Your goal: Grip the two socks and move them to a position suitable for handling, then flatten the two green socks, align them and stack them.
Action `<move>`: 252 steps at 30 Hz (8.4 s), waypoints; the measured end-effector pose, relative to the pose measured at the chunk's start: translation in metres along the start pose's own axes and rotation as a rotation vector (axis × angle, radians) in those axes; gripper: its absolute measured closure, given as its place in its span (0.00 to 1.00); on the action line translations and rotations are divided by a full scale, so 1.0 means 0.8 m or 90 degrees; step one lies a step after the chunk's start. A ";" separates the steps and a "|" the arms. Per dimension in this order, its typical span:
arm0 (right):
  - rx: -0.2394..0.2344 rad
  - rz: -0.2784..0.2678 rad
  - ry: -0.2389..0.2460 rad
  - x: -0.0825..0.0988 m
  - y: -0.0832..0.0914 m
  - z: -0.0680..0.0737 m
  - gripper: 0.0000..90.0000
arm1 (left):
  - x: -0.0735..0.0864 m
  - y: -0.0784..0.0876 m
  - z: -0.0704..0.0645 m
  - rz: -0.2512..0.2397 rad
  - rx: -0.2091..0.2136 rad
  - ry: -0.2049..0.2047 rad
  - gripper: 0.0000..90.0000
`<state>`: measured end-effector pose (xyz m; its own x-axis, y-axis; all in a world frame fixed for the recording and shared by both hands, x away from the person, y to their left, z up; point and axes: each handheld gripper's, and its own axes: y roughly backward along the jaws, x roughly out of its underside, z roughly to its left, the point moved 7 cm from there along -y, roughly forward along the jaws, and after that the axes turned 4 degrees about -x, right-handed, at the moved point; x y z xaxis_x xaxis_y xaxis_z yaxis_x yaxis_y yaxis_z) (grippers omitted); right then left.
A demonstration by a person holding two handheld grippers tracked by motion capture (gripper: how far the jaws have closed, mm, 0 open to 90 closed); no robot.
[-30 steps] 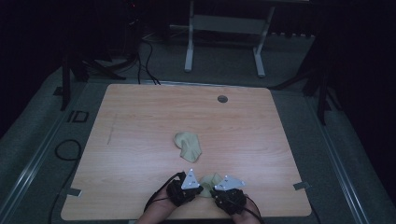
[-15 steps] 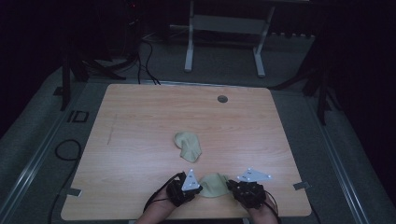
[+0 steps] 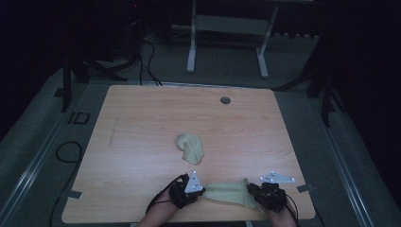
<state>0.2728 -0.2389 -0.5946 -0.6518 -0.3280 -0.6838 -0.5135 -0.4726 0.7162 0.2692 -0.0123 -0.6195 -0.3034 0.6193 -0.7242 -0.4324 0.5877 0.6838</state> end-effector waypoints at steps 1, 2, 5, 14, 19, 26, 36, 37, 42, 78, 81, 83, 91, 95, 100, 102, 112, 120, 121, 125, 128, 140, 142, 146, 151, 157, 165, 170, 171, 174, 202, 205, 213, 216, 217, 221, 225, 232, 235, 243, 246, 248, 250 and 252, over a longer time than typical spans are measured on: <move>-0.001 0.001 -0.004 0.002 -0.001 -0.003 0.91 | 0.000 0.000 0.000 0.000 0.000 0.000 0.99; 0.003 0.002 -0.007 0.003 -0.002 -0.005 0.89 | 0.000 -0.001 0.000 0.000 0.000 0.000 0.99; 0.032 0.004 -0.003 0.001 -0.003 -0.013 0.77 | -0.001 -0.001 0.001 -0.001 -0.001 0.000 0.99; 0.001 -0.029 0.016 -0.016 0.002 0.005 0.92 | -0.001 -0.001 0.002 -0.001 -0.002 0.005 0.99; 0.013 0.023 0.025 0.002 -0.019 0.001 0.96 | -0.001 -0.001 0.001 0.001 0.002 0.011 0.99; 0.040 0.020 0.008 0.001 -0.017 -0.029 0.97 | -0.004 -0.003 -0.004 -0.002 0.021 0.023 0.99; 0.026 0.003 0.016 -0.014 -0.008 -0.018 0.88 | -0.011 0.008 -0.002 -0.024 0.008 0.042 0.83; 0.026 0.003 0.016 -0.014 -0.008 -0.018 0.88 | -0.011 0.008 -0.002 -0.024 0.008 0.042 0.79; 0.024 -0.027 0.037 -0.055 -0.009 0.000 0.74 | -0.017 0.034 0.006 -0.061 0.004 0.073 0.64; 0.033 0.081 0.060 -0.221 -0.256 0.108 0.54 | 0.068 0.082 0.050 -0.035 -0.090 0.163 0.66; 0.048 0.079 0.101 -0.220 -0.255 0.113 0.79 | 0.069 0.082 0.051 -0.037 -0.091 0.169 0.66; 0.043 0.085 0.110 -0.221 -0.255 0.115 0.86 | 0.069 0.082 0.052 -0.038 -0.093 0.172 0.66; 0.023 0.080 0.116 -0.227 -0.230 0.104 0.88 | 0.070 0.081 0.053 -0.039 -0.087 0.177 0.66; 0.022 0.067 0.121 -0.231 -0.201 0.091 0.88 | 0.069 0.078 0.050 -0.036 -0.085 0.176 0.65; 0.028 0.048 0.131 -0.226 -0.166 0.073 0.88 | 0.066 0.076 0.047 -0.035 -0.083 0.172 0.66; 0.032 0.043 0.136 -0.223 -0.152 0.064 0.88 | 0.065 0.074 0.046 -0.035 -0.083 0.174 0.66; 0.028 0.022 0.188 -0.193 -0.094 0.047 0.87 | 0.062 0.067 0.041 -0.033 -0.076 0.176 0.65; 0.036 0.057 0.195 -0.159 -0.108 0.029 0.87 | 0.059 0.060 0.043 -0.036 -0.072 0.183 0.65; 0.034 0.066 0.202 -0.153 -0.113 0.029 0.87 | 0.058 0.060 0.043 -0.036 -0.072 0.183 0.65; 0.023 0.095 0.207 -0.133 -0.129 0.025 0.85 | 0.055 0.058 0.045 -0.037 -0.074 0.180 0.65; 0.016 0.112 0.202 -0.123 -0.138 0.022 0.81 | 0.056 0.057 0.045 -0.036 -0.074 0.179 0.65; -0.014 0.080 0.170 -0.130 -0.108 0.025 0.57 | 0.020 0.048 0.046 -0.056 -0.044 0.163 0.65; -0.021 0.073 0.174 -0.131 -0.099 0.028 0.59 | 0.008 0.044 0.047 -0.054 -0.044 0.154 0.65; -0.018 0.068 0.165 -0.123 -0.093 0.032 0.63 | -0.024 0.034 0.055 -0.049 -0.057 0.122 0.68; -0.017 0.068 0.143 -0.109 -0.099 0.033 0.62 | -0.068 0.017 0.070 -0.053 -0.076 0.079 0.74; -0.008 0.090 0.152 -0.097 -0.111 0.036 0.61 | -0.092 -0.032 0.086 -0.011 -0.084 0.072 0.89; 0.028 0.103 0.179 -0.093 -0.116 0.030 0.88 | -0.076 -0.078 0.100 0.057 -0.097 0.049 0.95; 0.013 0.094 0.156 -0.098 -0.110 0.025 0.91 | -0.074 -0.078 0.100 0.048 -0.093 0.050 0.97; 0.009 0.090 0.151 -0.099 -0.107 0.024 0.91 | -0.072 -0.076 0.102 0.047 -0.094 0.050 0.97; 0.010 0.062 0.127 -0.111 -0.085 0.010 0.91 | -0.070 -0.074 0.103 0.048 -0.097 0.053 0.97; 0.062 0.032 0.014 -0.123 -0.054 -0.096 0.76 | -0.088 -0.053 0.106 0.026 -0.111 0.057 0.79; 0.057 0.035 0.023 -0.122 -0.063 -0.089 0.80 | -0.086 -0.058 0.100 0.037 -0.102 0.053 0.80; 0.056 0.080 0.027 -0.104 -0.096 -0.087 0.82 | -0.078 -0.079 0.101 0.057 -0.097 0.060 0.77; 0.075 0.085 0.033 -0.104 -0.094 -0.094 0.82 | -0.080 -0.082 0.101 0.058 -0.096 0.061 0.77; 0.076 0.087 0.034 -0.104 -0.094 -0.096 0.82 | -0.081 -0.083 0.101 0.059 -0.097 0.058 0.77; 0.083 0.091 0.034 -0.104 -0.093 -0.098 0.81 | -0.084 -0.085 0.100 0.058 -0.097 0.059 0.75; 0.075 0.090 0.030 -0.105 -0.093 -0.096 0.75 | -0.088 -0.083 0.096 0.050 -0.089 0.058 0.66; 0.064 0.075 0.030 -0.110 -0.078 -0.091 0.63 | -0.098 -0.043 0.080 0.030 -0.070 0.067 0.50; 0.056 0.060 0.047 -0.110 -0.057 -0.078 0.62 | -0.096 -0.023 0.069 0.017 -0.053 0.068 0.48; 0.018 0.055 0.057 -0.080 -0.024 -0.053 0.62 | -0.063 0.008 0.039 0.019 -0.014 0.090 0.50; 0.010 0.060 0.059 -0.059 -0.013 -0.047 0.62 | -0.050 0.008 0.029 0.029 -0.014 0.075 0.53; 0.002 0.066 0.056 -0.046 -0.010 -0.043 0.62 | -0.040 0.006 0.024 0.041 -0.014 0.070 0.55; 0.000 0.070 0.051 -0.035 -0.009 -0.042 0.61 | -0.034 0.004 0.021 0.047 -0.008 0.077 0.57; 0.004 0.077 0.052 -0.025 -0.009 -0.040 0.61 | -0.029 0.001 0.018 0.055 -0.006 0.081 0.60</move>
<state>0.3075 -0.2551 -0.5901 -0.6613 -0.4478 -0.6018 -0.4378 -0.4212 0.7943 0.2880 -0.0185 -0.6011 -0.4454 0.5960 -0.6681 -0.4072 0.5297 0.7440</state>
